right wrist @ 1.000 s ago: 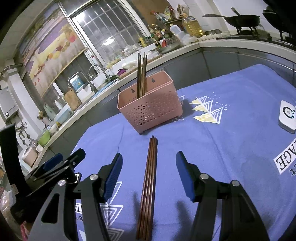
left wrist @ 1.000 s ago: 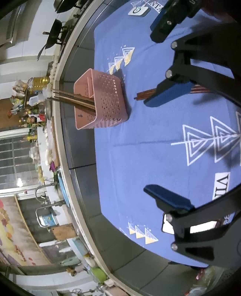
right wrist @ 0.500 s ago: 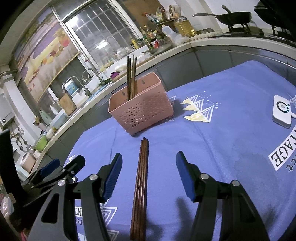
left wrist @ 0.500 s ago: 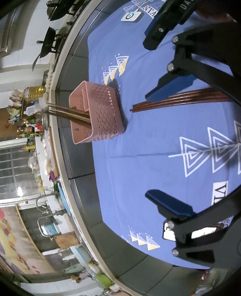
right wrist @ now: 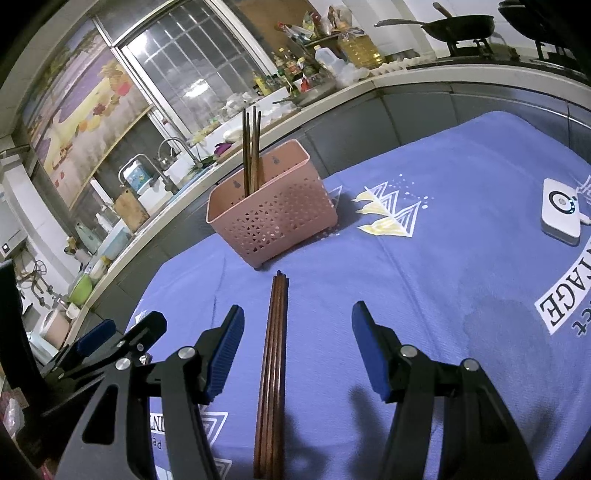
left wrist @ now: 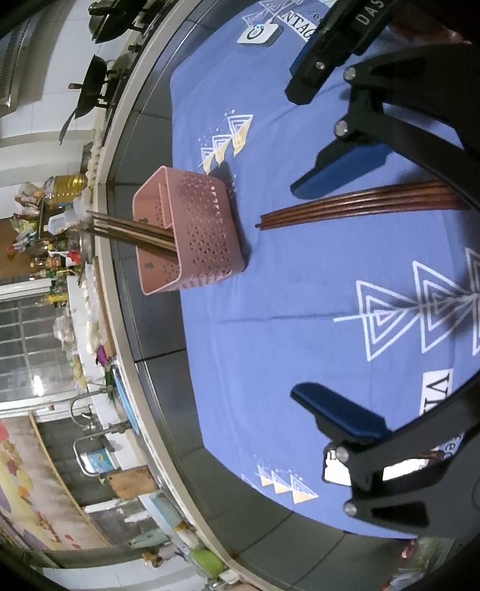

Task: Organize utensils

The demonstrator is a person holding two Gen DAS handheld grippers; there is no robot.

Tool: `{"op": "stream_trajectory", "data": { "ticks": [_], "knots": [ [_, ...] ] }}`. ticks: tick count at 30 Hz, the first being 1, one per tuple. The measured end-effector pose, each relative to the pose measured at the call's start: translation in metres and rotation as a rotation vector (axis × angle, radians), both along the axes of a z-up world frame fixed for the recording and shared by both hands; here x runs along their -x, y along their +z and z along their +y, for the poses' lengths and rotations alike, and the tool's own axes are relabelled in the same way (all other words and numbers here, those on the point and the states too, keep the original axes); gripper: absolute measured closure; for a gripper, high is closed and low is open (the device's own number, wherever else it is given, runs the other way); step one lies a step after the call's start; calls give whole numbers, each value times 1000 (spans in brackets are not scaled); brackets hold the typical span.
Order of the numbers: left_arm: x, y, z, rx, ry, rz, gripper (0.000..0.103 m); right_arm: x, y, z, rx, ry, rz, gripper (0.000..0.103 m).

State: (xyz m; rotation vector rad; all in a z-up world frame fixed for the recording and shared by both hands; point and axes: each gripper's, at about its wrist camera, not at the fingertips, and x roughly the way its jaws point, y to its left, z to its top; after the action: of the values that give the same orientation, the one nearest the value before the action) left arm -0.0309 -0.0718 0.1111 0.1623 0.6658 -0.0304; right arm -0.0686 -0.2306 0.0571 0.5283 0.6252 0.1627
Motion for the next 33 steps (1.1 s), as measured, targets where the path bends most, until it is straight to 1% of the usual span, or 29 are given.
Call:
{"op": "stream_trajectory", "data": {
  "ticks": [19, 33],
  "knots": [
    [-4, -10, 6, 7, -2, 23, 7, -7, -10, 2, -3, 3, 38, 42],
    [-13, -28, 20, 20, 25, 89, 6, -15, -21, 9, 13, 22, 80, 42]
  ]
}}
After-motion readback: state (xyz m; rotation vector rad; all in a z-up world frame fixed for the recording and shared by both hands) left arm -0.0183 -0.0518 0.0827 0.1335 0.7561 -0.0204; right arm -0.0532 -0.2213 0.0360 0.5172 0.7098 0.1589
